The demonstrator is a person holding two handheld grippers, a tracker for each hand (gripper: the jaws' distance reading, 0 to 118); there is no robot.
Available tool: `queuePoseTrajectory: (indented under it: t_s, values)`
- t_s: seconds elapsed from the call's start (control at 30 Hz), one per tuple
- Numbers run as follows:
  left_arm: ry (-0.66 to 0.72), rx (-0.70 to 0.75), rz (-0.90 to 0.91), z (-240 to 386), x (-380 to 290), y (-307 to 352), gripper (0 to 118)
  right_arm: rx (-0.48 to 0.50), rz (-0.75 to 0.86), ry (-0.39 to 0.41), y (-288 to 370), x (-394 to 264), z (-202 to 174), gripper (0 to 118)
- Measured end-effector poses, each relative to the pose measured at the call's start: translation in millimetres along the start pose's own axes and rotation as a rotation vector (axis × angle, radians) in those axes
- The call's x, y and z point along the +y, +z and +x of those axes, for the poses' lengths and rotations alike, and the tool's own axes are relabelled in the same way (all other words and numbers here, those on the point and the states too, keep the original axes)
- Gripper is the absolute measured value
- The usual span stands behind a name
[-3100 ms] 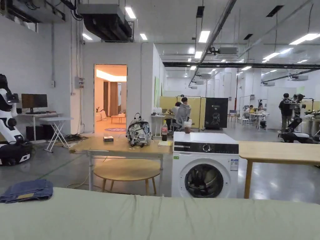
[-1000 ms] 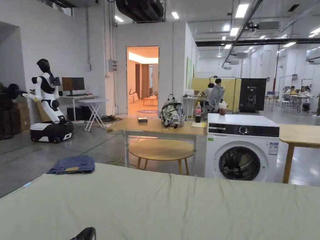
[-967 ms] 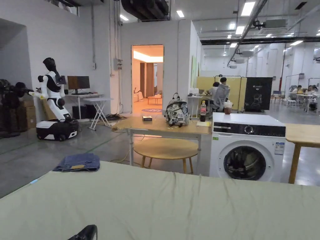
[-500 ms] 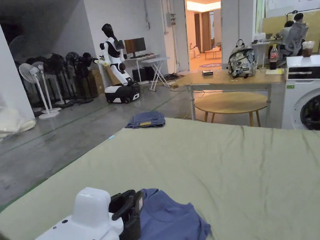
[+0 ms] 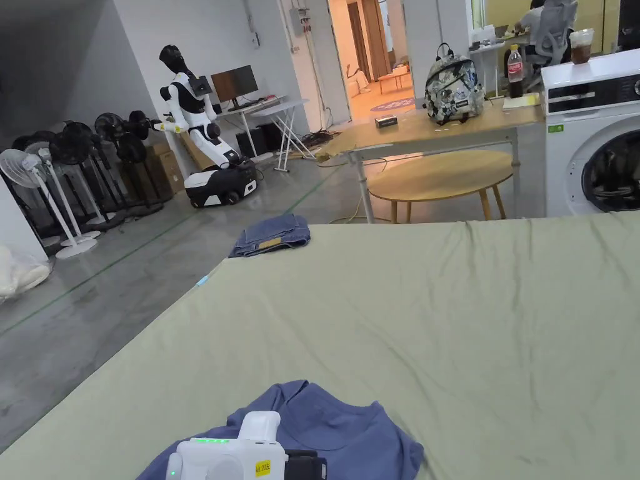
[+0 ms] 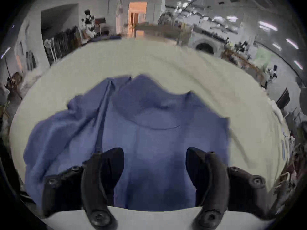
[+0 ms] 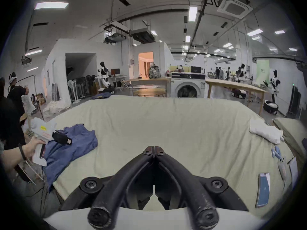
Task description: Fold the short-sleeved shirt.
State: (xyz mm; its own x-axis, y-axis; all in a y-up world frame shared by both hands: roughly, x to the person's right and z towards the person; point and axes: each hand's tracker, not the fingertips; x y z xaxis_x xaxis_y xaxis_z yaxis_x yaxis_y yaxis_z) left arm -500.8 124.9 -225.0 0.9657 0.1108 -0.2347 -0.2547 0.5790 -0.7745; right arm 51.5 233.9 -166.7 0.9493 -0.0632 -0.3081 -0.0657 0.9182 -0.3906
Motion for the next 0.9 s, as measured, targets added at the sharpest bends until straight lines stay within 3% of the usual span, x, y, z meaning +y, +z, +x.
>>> queuePoseTrajectory:
  t_s: [0.1, 0.17, 0.2, 0.23, 0.27, 0.37, 0.43, 0.47, 0.53, 0.73, 0.9]
  values:
    - [-0.009, -0.011, -0.034, -3, -5, -20, 78, -0.016, -0.03, -0.04, -4, -5, 11, 0]
    - [-0.057, 0.03, -0.035, 11, -5, -4, 70, -0.028, -0.04, -0.048, -5, -9, 15, 0]
    - [-0.066, 0.038, -0.048, 14, -3, -3, 57, -0.03, -0.045, -0.051, -6, -10, 16, 0]
    - [-0.072, 0.023, -0.046, 16, -1, -1, 33, -0.03, -0.049, -0.054, -5, -12, 16, 0]
    - [-0.071, 0.006, -0.034, 12, 3, -4, 0, -0.027, -0.054, -0.058, -4, -13, 16, 0]
    - [-0.049, 0.035, -0.043, 18, 2, -9, 0, -0.002, -0.049, -0.09, 3, -14, 18, 0]
    - [0.072, -0.031, -0.004, 10, 5, 13, 0, 0.007, -0.045, -0.093, 7, -13, 22, 0]
    - [0.162, -0.118, 0.04, -1, 12, 32, 0, -0.004, -0.036, -0.089, 9, -12, 23, 0]
    - [0.198, -0.087, 0.193, -17, 39, 76, 0, -0.011, -0.03, -0.097, 12, -11, 28, 0]
    - [0.037, 0.117, 0.432, -23, 158, 229, 0, -0.01, 0.0, -0.14, 19, -13, 41, 0]
    - [-0.118, 0.132, 0.568, 20, 232, 291, 0, -0.015, 0.019, -0.176, 23, -14, 50, 0]
